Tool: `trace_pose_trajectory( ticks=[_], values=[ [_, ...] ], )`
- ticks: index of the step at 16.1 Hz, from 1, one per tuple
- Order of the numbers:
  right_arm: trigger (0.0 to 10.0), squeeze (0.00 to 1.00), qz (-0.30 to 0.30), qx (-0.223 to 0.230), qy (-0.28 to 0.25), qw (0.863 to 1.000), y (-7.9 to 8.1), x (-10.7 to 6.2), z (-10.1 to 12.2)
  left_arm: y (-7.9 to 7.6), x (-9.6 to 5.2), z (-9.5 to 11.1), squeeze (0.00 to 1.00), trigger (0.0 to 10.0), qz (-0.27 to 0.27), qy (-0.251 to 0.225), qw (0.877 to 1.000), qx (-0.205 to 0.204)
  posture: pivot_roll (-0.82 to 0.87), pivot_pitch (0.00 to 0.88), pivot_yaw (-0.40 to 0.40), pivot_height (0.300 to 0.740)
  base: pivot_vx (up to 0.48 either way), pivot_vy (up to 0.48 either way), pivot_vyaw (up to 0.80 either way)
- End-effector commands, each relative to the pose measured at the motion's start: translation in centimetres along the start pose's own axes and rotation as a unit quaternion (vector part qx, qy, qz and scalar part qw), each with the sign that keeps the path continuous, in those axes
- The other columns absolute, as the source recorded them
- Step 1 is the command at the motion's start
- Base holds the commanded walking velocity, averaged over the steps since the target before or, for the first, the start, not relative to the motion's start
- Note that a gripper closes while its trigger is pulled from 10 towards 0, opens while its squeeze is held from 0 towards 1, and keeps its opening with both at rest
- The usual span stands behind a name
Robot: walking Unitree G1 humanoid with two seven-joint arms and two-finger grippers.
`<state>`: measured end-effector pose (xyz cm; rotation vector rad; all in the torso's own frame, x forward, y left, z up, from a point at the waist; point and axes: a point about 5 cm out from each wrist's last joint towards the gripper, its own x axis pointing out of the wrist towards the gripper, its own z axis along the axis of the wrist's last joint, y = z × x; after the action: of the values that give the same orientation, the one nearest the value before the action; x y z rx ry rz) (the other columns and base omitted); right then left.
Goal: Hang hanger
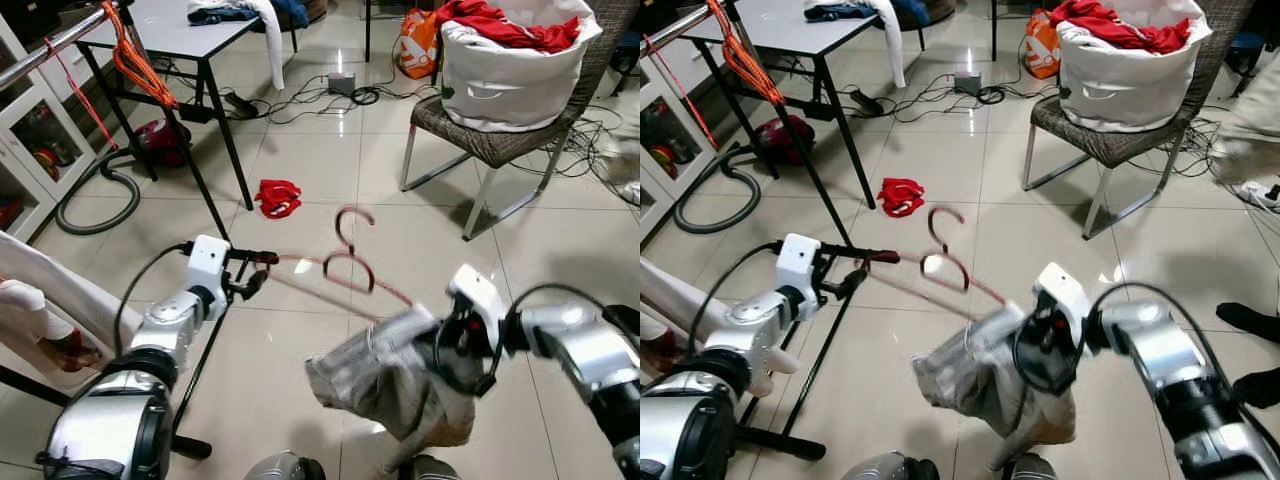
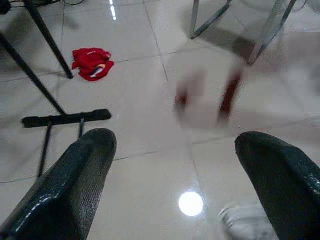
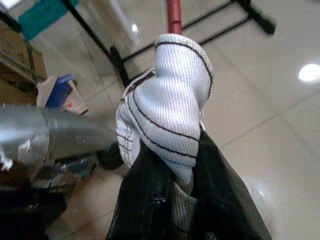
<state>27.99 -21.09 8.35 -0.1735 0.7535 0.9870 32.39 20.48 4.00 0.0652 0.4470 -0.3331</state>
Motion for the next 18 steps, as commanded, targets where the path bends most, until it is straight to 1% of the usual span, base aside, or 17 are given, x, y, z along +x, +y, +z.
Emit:
trace_pose_trajectory(
  ticks=[1, 2, 3, 4, 5, 6, 7, 8, 9, 10, 11, 12, 13, 14, 15, 18],
  values=[
    [10.0, 0.00, 0.002, -0.035, -0.043, 0.998, -0.3, -0.9, 2.4, 1.0, -0.7, -0.7, 0.00, 10.0, 0.006, 0.022, 1.000, 0.014, -0.18, 0.000, 0.123, 0.740, 0.000, 0.000, 0.00],
    [10.0, 0.00, -0.002, -0.046, -0.045, 0.998, -0.5, -1.2, 2.8, 1.5, -1.0, -1.1, 0.00, 10.0, 0.010, 0.037, 0.999, 0.022, -0.18, 0.000, 0.120, 0.740, 0.000, 0.000, 0.00],
    [10.0, 0.00, -0.001, -0.049, -0.045, 0.998, -0.6, -1.3, 2.9, 1.7, -1.1, -1.2, 0.00, 10.0, 0.012, 0.044, 0.999, 0.026, -0.18, 0.000, 0.118, 0.740, 0.000, 0.000, 0.00],
    [10.0, 0.00, -0.004, -0.059, -0.035, 0.998, -0.6, -1.3, 2.9, 1.9, -1.3, -1.6, 0.00, 10.0, 0.019, 0.060, 0.997, 0.035, -0.18, 0.000, 0.113, 0.740, 0.000, 0.000, 0.00],
    [10.0, 0.00, -0.005, -0.073, -0.025, 0.997, -0.6, -1.3, 3.0, 1.9, -1.3, -1.9, 0.00, 10.0, 0.016, 0.077, 0.995, 0.058, -0.18, 0.000, 0.113, 0.740, 0.000, 0.000, 0.00],
    [10.0, 0.00, -0.001, -0.072, -0.029, 0.997, -0.5, -1.3, 3.2, 1.8, -1.4, -2.1, 0.00, 10.0, 0.006, 0.091, 0.991, 0.097, -0.18, 0.000, 0.109, 0.740, 0.000, 0.000, 0.00],
    [10.0, 0.00, 0.000, -0.076, -0.033, 0.997, -0.3, -1.4, 3.5, 1.5, -1.3, -2.0, 0.00, 10.0, -0.016, 0.101, 0.984, 0.145, -0.18, 0.000, 0.108, 0.740, 0.000, 0.000, 0.00],
    [10.0, 0.00, 0.006, -0.085, -0.035, 0.996, -0.1, -1.4, 3.8, 1.1, -1.2, -1.9, 0.00, 10.0, -0.040, 0.103, 0.979, 0.171, -0.18, 0.000, 0.108, 0.740, 0.000, 0.000, 0.00],
    [10.0, 0.00, 0.012, -0.093, -0.040, 0.995, 0.1, -1.4, 4.2, 0.7, -1.0, -1.5, 0.00, 10.0, -0.056, 0.098, 0.977, 0.183, -0.18, 0.000, 0.111, 0.740, 0.000, 0.000, 0.00],
    [10.0, 0.00, 0.025, -0.109, -0.047, 0.993, 0.7, -1.5, 5.0, 0.0, -0.6, -0.9, 0.00, 10.0, -0.089, 0.087, 0.970, 0.207, -0.18, 0.000, 0.111, 0.740, 0.000, 0.000, 0.00],
    [10.0, 0.00, 0.026, -0.119, -0.052, 0.991, 0.9, -1.7, 5.6, -0.8, -0.4, -0.4, 0.00, 10.0, -0.131, 0.072, 0.964, 0.221, -0.19, 0.000, 0.115, 0.740, 0.000, 0.000, 0.00],
    [10.0, 0.00, 0.025, -0.125, -0.056, 0.990, 1.0, -1.9, 6.0, -1.5, -0.3, -0.2, 0.00, 10.0, -0.165, 0.066, 0.957, 0.229, -0.19, 0.000, 0.117, 0.740, 0.000, 0.000, 0.00],
    [10.0, 0.00, 0.025, -0.126, -0.058, 0.990, 1.0, -1.9, 6.1, -1.6, -0.4, -0.3, 0.00, 10.0, -0.173, 0.067, 0.955, 0.231, -0.19, 0.000, 0.117, 0.740, 0.000, 0.000, 0.00],
    [10.0, 0.00, 0.024, -0.133, -0.062, 0.989, 1.1, -2.2, 6.5, -2.0, -0.6, -0.8, 0.00, 10.0, -0.209, 0.075, 0.946, 0.237, -0.19, 0.000, 0.118, 0.740, 0.000, 0.000, 0.00],
    [10.0, 0.00, 0.024, -0.136, -0.063, 0.988, 1.1, -2.3, 6.7, -2.2, -0.7, -0.9, 0.00, 10.0, -0.221, 0.077, 0.943, 0.238, -0.19, 0.000, 0.118, 0.740, 0.000, 0.000, 0.00],
    [10.0, 0.00, 0.025, -0.161, -0.070, 0.984, 1.4, -3.4, 7.8, -3.1, -1.2, -2.4, 0.00, 10.0, -0.290, 0.109, 0.915, 0.257, -0.20, 0.000, 0.114, 0.740, 0.000, 0.000, 0.00]
  ],
)
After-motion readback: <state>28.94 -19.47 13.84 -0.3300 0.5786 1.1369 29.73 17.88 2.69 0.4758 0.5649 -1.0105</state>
